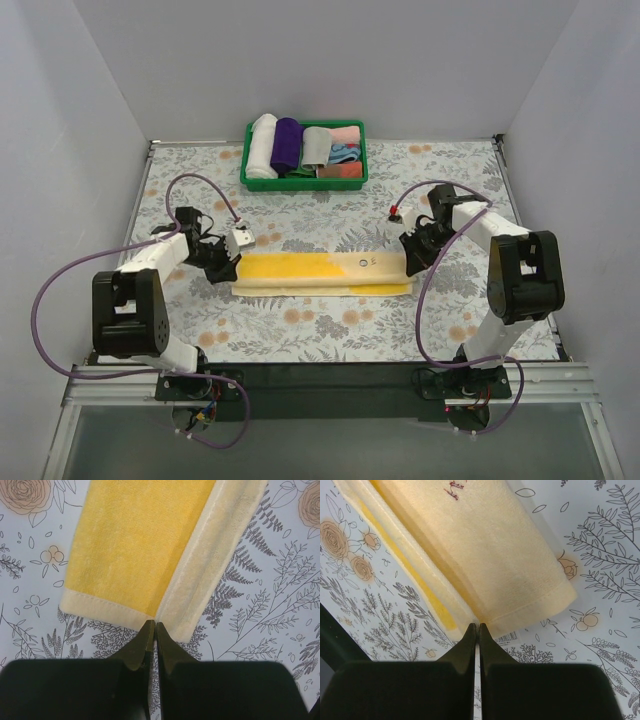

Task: Roll the towels
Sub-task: Fold the towel

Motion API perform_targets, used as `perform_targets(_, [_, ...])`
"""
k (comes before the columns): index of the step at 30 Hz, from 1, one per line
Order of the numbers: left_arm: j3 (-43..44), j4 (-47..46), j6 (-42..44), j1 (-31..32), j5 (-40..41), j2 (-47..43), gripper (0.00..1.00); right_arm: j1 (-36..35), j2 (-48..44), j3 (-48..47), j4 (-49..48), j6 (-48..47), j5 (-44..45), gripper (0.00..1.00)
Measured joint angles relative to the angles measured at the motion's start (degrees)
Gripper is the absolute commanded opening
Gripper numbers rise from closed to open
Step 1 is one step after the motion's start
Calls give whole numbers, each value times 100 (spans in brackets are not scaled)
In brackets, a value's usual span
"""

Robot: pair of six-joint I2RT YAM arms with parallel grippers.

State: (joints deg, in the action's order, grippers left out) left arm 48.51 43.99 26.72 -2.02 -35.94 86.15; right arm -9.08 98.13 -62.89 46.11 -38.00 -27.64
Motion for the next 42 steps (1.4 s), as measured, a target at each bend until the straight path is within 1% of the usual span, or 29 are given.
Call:
perform_targets(10, [20, -63, -83, 0, 46, 63, 0, -44, -4, -52, 48, 13, -24, 1])
perform_targets(14, [304, 149, -66, 0, 37, 63, 0, -44, -92, -229, 179, 7, -55, 1])
perform_targets(19, [704, 404, 74, 0, -2, 31, 0, -44, -452, -264, 315, -46, -90, 1])
perform_targets(26, [507, 573, 313, 0, 11, -28, 0, -87, -479, 7, 348, -153, -129, 1])
perform_targets(27, [433, 575, 334, 0, 26, -26, 3, -114, -433, 55, 352, -153, -131, 3])
perform_targets(28, [374, 592, 350, 0, 48, -20, 16, -140, -391, 92, 352, -153, -136, 24])
perform_targets(29, [328, 599, 387, 0, 70, -11, 24, -173, -354, 109, 372, -136, -142, 35])
perform_targets(30, [306, 616, 393, 0, 90, -9, 31, -195, -337, 118, 374, -133, -146, 44])
perform_targets(31, [299, 636, 404, 0, 109, -7, 37, -210, -326, 120, 387, -133, -149, 56])
perform_targets(32, [302, 660, 411, 0, 118, -7, 44, -227, -326, 120, 398, -127, -149, 58])
perform_targets(33, [317, 706, 417, 0, 114, -7, 54, -247, -330, 118, 407, -168, -149, 59])
perform_targets(35, [422, 857, 417, 0, 79, -9, 55, -258, -345, 87, 479, -190, -144, 54])
perform_targets(38, [682, 992, 369, -2, 2, -81, 51, -256, -411, -133, 645, -168, -160, 43])
perform_targets(40, [868, 1025, 258, -2, -83, -149, 45, -258, -494, -396, 699, -98, -203, 36])
perform_targets(42, [1014, 1003, 103, 0, -173, -151, 40, -258, -511, -619, 699, -7, -223, 33])
